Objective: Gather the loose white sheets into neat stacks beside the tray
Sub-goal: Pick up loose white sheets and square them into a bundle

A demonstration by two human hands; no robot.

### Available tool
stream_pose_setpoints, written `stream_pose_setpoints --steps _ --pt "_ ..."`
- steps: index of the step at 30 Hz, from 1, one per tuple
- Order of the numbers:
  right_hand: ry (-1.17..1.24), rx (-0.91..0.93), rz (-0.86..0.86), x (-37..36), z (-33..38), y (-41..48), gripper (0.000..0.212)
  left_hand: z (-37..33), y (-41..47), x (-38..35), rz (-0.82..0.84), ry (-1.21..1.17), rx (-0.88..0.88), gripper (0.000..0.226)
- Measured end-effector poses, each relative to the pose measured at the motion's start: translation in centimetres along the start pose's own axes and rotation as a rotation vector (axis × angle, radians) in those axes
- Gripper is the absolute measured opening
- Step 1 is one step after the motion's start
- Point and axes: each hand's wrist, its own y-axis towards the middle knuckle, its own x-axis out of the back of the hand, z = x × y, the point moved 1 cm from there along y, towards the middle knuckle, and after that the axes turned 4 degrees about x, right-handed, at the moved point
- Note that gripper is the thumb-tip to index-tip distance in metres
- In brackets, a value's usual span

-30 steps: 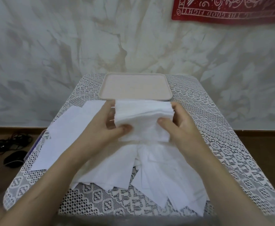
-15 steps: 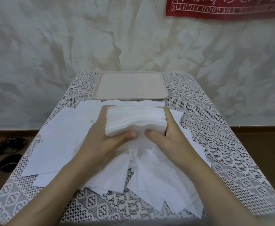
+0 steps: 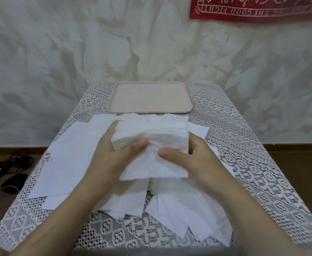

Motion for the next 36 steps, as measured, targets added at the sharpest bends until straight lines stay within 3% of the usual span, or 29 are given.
stream_pose_setpoints --steps 3,5,8,12,16,21,24,28,31,33,36 --pt "-0.06 0.027 -0.095 -0.2 0.3 -0.2 0.033 -0.2 0.0 0.5 -0.034 0.024 0.026 0.038" --pt "-0.014 0.027 -0.193 -0.5 0.2 -0.3 0.028 0.2 0.0 0.9 -0.023 -0.075 0.089 0.05" --pt "0.258 -0.042 -0.34 -1.4 -0.4 -0.4 0.025 0.8 -0.5 -0.1 0.028 -0.283 0.225 0.077" --pt "0.389 -0.115 -0.286 -2.5 -0.4 -0.6 0.034 0.5 -1.0 -1.7 -0.021 -0.278 0.26 0.045" --pt "0.239 -0.147 -0.192 -1.1 0.7 -1.0 0.034 -0.2 -0.7 -0.3 -0.059 -0.16 0.223 0.05" --pt "-0.025 -0.272 0.021 -0.2 1.1 -1.8 0.044 -0.5 -1.3 0.6 0.112 0.136 0.238 0.068" --pt "-0.037 -0.213 -0.087 -0.8 0.8 -1.6 0.027 -0.4 -1.4 -0.2 0.048 0.065 0.255 0.066" --pt "-0.063 -0.181 -0.165 -1.3 0.1 -1.0 0.024 -0.3 -1.8 -1.3 0.085 0.082 0.3 0.052" --pt "-0.073 -0.175 -0.212 0.1 0.5 -0.5 0.021 -0.3 -1.2 -0.6 0.01 0.067 0.298 0.05" --pt "-0.235 -0.173 -0.312 2.8 0.2 0.2 0.018 -0.5 -0.7 0.1 -0.035 0.052 0.3 0.045" --pt "-0.676 -0.262 -0.473 7.1 -0.9 1.1 0.019 -0.3 -0.2 0.7 -0.065 0.07 0.315 0.043"
